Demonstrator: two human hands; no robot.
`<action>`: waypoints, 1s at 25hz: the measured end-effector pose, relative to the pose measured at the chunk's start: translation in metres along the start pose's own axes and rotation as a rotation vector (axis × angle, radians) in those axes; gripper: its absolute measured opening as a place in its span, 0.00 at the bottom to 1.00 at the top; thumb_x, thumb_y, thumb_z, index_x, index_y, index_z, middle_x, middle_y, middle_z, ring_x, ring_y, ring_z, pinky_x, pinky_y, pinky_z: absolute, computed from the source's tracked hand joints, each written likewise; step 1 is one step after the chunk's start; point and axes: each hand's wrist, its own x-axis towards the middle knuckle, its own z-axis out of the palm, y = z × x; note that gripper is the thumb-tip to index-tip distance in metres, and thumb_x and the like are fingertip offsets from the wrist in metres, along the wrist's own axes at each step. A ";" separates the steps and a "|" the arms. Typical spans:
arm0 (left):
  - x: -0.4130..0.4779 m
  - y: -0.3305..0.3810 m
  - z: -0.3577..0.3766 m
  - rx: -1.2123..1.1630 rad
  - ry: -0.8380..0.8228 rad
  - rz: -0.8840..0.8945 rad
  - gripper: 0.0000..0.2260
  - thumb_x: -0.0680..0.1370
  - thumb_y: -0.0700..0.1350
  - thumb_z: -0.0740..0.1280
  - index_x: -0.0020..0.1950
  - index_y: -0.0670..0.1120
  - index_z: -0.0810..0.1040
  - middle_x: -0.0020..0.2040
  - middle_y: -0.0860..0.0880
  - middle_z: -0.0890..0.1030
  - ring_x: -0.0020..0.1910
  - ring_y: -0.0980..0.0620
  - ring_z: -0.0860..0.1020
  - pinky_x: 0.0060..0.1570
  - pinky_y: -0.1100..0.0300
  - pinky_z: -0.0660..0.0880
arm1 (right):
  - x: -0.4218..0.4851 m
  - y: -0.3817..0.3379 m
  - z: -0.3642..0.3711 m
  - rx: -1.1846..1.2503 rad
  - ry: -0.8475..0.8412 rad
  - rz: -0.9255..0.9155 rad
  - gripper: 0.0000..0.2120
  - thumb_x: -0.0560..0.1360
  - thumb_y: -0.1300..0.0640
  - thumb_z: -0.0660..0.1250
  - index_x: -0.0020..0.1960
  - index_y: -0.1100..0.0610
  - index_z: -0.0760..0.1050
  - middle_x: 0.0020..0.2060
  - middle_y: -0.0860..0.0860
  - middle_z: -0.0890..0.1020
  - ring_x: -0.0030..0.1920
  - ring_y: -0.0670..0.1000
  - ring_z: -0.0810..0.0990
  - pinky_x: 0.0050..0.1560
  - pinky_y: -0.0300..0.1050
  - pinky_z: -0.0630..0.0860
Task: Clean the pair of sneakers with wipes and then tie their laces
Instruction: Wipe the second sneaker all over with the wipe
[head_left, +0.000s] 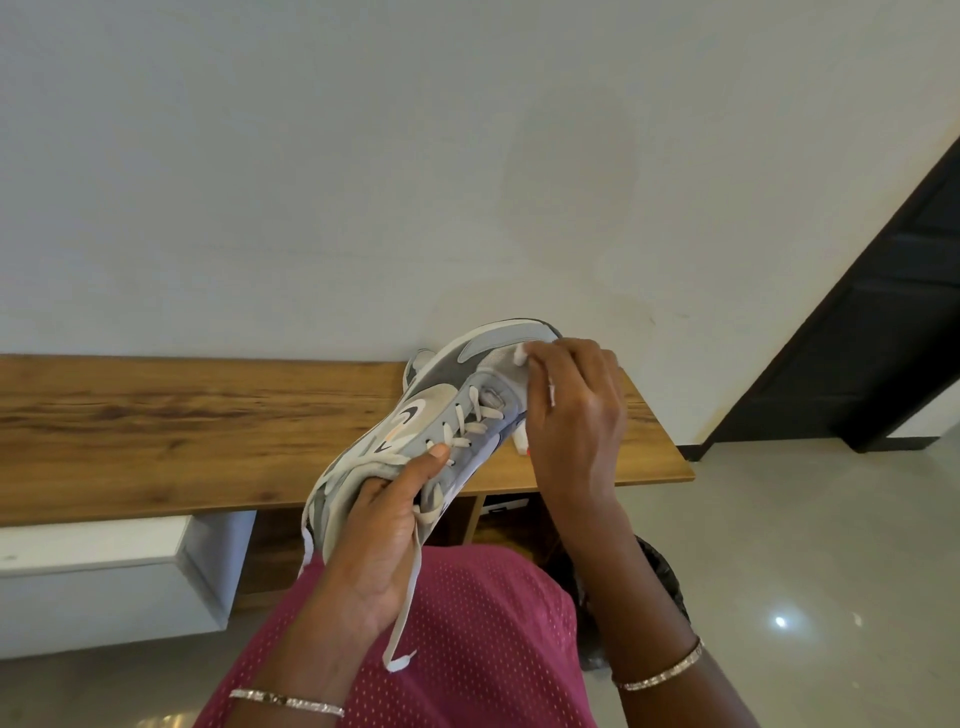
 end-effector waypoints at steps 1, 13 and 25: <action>0.000 0.001 0.000 -0.009 0.000 0.000 0.07 0.73 0.43 0.72 0.50 0.48 0.87 0.54 0.46 0.86 0.60 0.49 0.82 0.66 0.51 0.72 | 0.002 0.003 -0.001 -0.019 0.039 0.036 0.05 0.76 0.65 0.69 0.50 0.62 0.83 0.45 0.55 0.82 0.45 0.52 0.76 0.47 0.33 0.65; 0.001 0.003 -0.002 0.013 -0.003 0.017 0.06 0.73 0.43 0.72 0.47 0.51 0.88 0.54 0.46 0.86 0.60 0.49 0.82 0.66 0.50 0.73 | -0.006 -0.005 0.002 -0.025 0.053 0.061 0.06 0.77 0.64 0.68 0.50 0.63 0.83 0.44 0.55 0.82 0.44 0.52 0.77 0.46 0.35 0.69; 0.010 -0.002 -0.010 -0.034 0.006 0.050 0.20 0.69 0.47 0.72 0.59 0.43 0.82 0.56 0.47 0.86 0.60 0.54 0.82 0.58 0.60 0.73 | 0.001 0.000 -0.019 0.277 -0.064 0.280 0.18 0.78 0.66 0.66 0.64 0.50 0.79 0.49 0.50 0.75 0.45 0.48 0.76 0.40 0.40 0.75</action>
